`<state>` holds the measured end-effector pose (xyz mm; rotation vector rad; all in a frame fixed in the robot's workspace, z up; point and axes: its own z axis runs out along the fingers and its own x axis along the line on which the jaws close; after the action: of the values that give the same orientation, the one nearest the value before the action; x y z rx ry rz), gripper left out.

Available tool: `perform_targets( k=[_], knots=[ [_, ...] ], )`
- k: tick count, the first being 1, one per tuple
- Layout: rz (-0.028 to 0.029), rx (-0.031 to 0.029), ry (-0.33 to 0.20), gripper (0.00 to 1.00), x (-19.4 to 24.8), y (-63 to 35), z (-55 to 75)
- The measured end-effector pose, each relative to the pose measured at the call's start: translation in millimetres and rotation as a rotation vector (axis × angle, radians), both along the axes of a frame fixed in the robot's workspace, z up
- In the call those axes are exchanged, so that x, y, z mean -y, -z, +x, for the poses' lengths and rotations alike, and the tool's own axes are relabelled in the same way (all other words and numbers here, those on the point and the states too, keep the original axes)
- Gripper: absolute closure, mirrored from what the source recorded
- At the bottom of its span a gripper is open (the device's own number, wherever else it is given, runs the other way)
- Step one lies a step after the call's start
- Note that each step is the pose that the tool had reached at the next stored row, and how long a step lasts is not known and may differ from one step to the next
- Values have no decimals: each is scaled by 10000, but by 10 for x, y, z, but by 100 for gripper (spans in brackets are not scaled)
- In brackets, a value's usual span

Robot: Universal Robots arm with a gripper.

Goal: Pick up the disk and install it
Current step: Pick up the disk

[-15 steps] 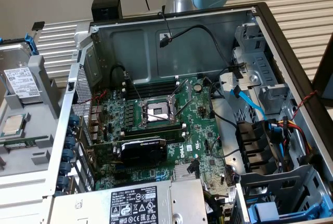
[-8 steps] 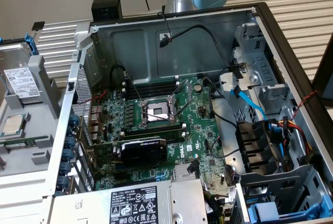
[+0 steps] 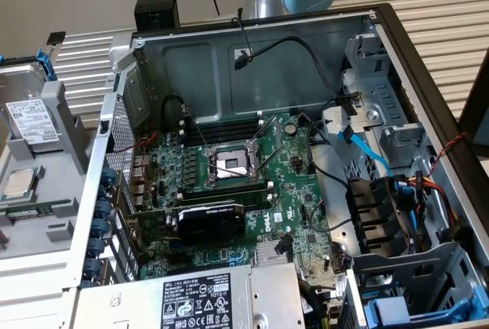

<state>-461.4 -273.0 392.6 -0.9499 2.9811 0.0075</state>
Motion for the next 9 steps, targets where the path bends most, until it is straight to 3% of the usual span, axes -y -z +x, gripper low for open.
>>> perform_targets(
  k=[9],
  knots=[
    [-51,0,-1630,89,0,3,0]
  ],
)
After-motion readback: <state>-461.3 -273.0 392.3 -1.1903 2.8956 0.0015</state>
